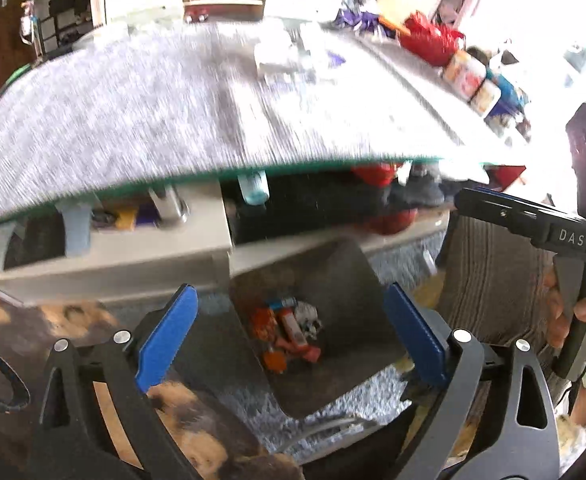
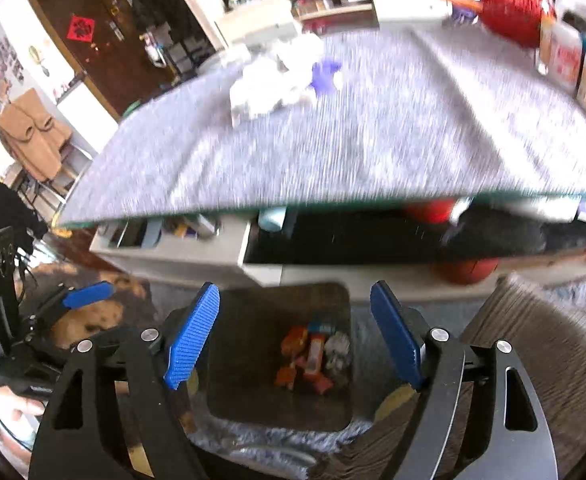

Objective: Collect trash
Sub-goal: 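Raise both open grippers back over the table, then grasp the silver foil packet with the right gripper while the left grasps the green-printed foil packet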

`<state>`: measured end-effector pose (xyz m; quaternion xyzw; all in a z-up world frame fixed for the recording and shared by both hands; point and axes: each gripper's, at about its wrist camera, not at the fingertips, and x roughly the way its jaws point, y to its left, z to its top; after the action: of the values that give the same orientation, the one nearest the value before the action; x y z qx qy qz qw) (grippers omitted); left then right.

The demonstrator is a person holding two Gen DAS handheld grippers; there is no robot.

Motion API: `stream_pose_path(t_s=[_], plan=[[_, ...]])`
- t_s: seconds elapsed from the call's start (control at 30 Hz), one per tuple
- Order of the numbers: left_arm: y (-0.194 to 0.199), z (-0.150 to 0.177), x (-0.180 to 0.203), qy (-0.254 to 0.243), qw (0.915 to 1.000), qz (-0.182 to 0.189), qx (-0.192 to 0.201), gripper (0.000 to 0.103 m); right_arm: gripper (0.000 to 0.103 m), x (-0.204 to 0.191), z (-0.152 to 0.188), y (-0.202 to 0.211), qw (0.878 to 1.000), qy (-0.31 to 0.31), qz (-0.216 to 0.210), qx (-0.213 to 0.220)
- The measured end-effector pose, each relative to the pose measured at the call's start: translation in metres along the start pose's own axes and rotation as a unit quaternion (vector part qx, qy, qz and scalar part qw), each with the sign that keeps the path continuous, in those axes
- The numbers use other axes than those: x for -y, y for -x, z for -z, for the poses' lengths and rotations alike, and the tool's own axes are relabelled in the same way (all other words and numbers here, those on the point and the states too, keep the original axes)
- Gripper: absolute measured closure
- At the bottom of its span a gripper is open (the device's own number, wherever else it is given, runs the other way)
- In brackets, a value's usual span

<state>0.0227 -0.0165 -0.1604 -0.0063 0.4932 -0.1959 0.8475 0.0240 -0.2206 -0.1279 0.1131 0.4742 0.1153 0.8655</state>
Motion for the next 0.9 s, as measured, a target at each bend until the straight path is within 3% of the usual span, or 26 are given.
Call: stream_pose_path(t_s=[0.17, 0.4, 0.63, 0.9], plan=[[0.022, -0.031, -0.006, -0.012, 0.9992, -0.019, 0.034, 0.012, 0.024, 0.0, -0.03, 0.014, 0.999, 0.018, 0.021, 0.028], [0.033, -0.074, -0.014, -0.012, 0.9979, -0.018, 0.06, 0.012, 0.024, 0.0, -0.071, 0.015, 0.998, 0.032, 0.031, 0.05], [0.001, -0.111, -0.015, -0.016, 0.999, -0.006, 0.041, 0.011, 0.024, -0.004, -0.109, -0.013, 0.997, 0.046, 0.034, 0.048], [-0.032, -0.158, -0.01, -0.052, 0.998, -0.017, 0.032, 0.011, 0.024, 0.008, -0.16, -0.055, 0.998, 0.033, 0.034, 0.043]])
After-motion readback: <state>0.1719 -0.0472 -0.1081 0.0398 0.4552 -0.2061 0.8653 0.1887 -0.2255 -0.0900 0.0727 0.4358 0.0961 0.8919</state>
